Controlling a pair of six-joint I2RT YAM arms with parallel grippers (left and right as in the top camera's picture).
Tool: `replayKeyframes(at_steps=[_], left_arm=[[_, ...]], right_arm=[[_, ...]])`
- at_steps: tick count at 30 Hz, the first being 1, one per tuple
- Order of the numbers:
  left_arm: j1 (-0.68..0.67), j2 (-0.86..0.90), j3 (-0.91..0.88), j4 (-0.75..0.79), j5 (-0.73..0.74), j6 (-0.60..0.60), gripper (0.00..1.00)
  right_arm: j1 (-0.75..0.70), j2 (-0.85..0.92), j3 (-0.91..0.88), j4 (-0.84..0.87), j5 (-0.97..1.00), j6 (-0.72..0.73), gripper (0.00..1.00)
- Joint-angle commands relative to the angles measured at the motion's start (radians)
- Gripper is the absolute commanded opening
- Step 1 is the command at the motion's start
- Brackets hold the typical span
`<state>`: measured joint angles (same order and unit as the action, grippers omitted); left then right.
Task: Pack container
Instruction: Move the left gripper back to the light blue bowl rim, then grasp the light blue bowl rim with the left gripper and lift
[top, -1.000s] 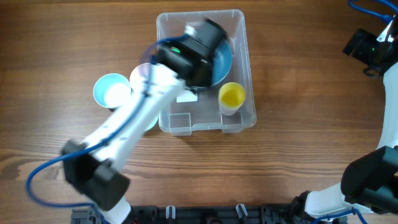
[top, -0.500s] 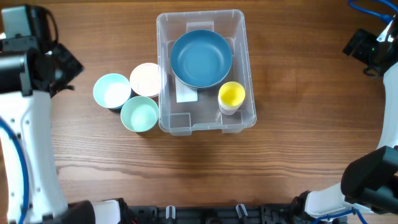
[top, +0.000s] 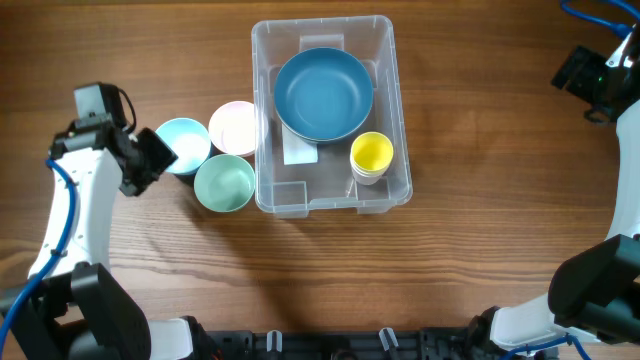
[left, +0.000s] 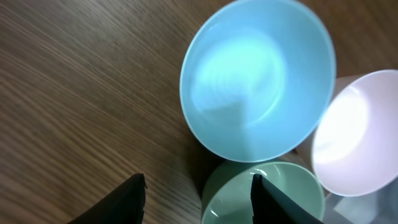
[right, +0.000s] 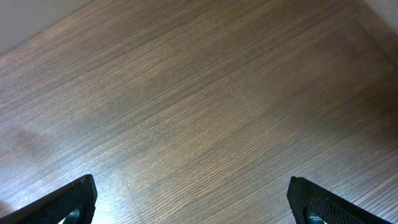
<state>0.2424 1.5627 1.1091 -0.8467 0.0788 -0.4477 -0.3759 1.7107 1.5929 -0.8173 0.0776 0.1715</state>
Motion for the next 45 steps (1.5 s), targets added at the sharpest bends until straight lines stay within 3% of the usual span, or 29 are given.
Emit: replayKeyframes(at_steps=[1, 13, 29, 33, 38, 40, 45], left_arm=[[0.006, -0.005, -0.036, 0.043, 0.038, 0.021, 0.56], [0.006, 0.077, -0.093, 0.194, 0.047, -0.032, 0.56], [0.006, 0.167, -0.093, 0.271, 0.043, -0.031, 0.56], [0.006, 0.172, -0.094, 0.282, 0.043, -0.031, 0.49], [0.006, 0.202, -0.094, 0.295, 0.043, -0.031, 0.56], [0.007, 0.206, -0.094, 0.301, 0.043, -0.028, 0.54], [0.009, 0.206, -0.094, 0.321, 0.043, -0.028, 0.31]], right_arm=[[0.002, -0.016, 0.004, 0.002, -0.012, 0.014, 1.0], [0.002, -0.016, 0.004, 0.002, -0.012, 0.015, 1.0], [0.002, -0.016, 0.004, 0.002, -0.012, 0.014, 1.0], [0.002, -0.016, 0.004, 0.002, -0.012, 0.014, 1.0], [0.002, -0.016, 0.004, 0.002, -0.013, 0.014, 1.0], [0.002, -0.016, 0.004, 0.002, -0.012, 0.014, 1.0], [0.002, -0.016, 0.004, 0.002, -0.012, 0.014, 1.0]])
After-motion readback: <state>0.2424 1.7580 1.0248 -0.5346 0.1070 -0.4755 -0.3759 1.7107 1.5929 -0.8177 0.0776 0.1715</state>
